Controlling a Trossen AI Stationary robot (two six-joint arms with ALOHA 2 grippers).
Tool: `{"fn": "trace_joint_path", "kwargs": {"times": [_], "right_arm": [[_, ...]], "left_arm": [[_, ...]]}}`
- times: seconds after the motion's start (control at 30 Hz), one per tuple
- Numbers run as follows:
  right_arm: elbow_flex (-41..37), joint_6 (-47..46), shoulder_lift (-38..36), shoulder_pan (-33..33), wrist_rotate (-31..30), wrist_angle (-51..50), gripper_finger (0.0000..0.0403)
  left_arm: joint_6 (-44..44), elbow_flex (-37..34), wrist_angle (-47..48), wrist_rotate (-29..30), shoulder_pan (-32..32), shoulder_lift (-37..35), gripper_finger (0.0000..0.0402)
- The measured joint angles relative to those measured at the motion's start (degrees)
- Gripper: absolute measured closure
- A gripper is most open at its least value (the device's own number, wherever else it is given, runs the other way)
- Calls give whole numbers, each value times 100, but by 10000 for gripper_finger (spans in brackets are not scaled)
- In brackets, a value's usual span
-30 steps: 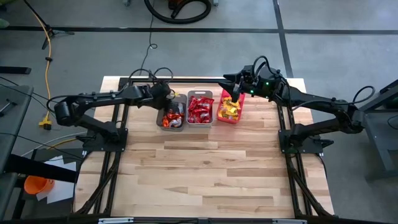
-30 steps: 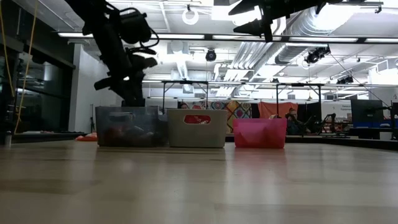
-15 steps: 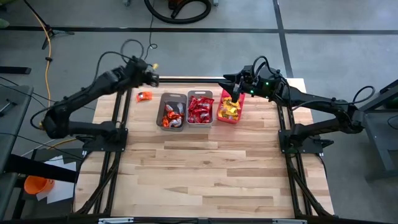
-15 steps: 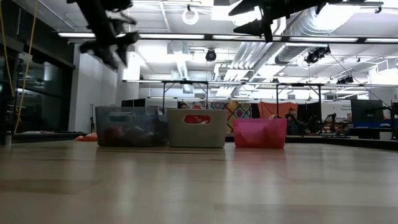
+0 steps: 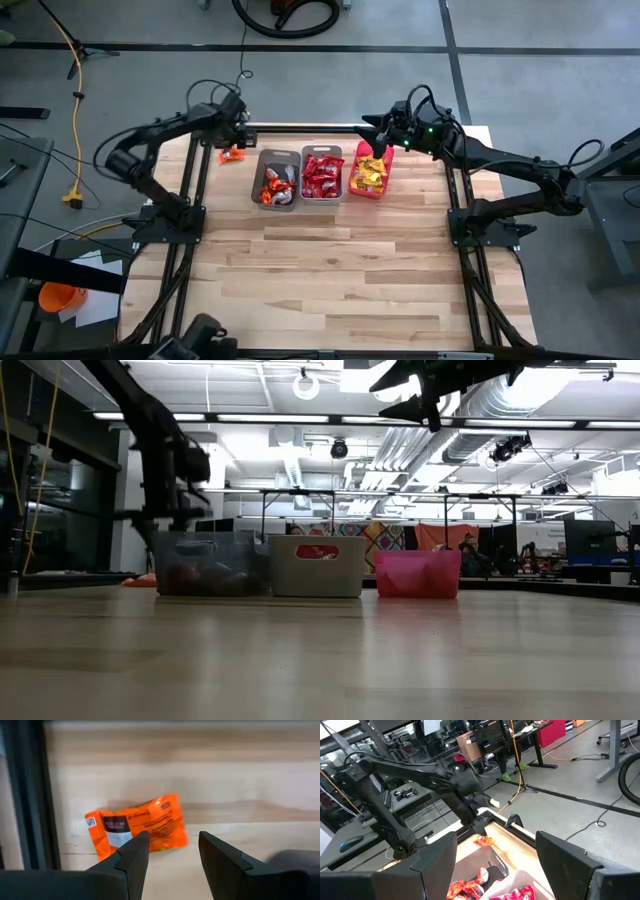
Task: Sort candy
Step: Put the orange candy into the black bin
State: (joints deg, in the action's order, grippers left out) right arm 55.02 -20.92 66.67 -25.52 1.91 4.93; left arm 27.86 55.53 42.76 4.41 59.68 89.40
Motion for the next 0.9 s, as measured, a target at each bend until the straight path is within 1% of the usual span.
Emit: {"fn": "trace_joint_path", "kwargs": {"times": [0.07,0.17,0.27,0.4,0.47,0.53,0.6,0.73,0.77,0.83,0.9], "right_arm": [[0,-1,0,0,2,1,137],[0,-1,0,0,2,0,137],[0,27,2,0,2,-4,137],[2,37,1,0,2,-61,137],[2,39,2,0,2,-128,137],[2,39,2,0,2,-189,137],[2,41,2,0,2,-273,137],[4,41,2,4,2,-375,137],[4,41,2,4,2,-395,137],[3,41,2,4,2,-397,137],[4,43,2,4,2,-391,137]], "left_arm": [[-4,0,17,87,-2,272,241],[-3,25,61,391,-12,589,241],[35,146,37,709,-104,748,241],[83,162,137,944,-177,912,243],[76,170,86,1049,-215,951,251],[52,170,146,1107,-247,993,269],[-9,170,176,1117,-276,1010,299],[-271,170,315,944,-280,967,383],[-296,168,320,850,-280,901,391],[-355,172,305,722,-282,699,391],[-449,209,315,658,-330,352,397]]}}
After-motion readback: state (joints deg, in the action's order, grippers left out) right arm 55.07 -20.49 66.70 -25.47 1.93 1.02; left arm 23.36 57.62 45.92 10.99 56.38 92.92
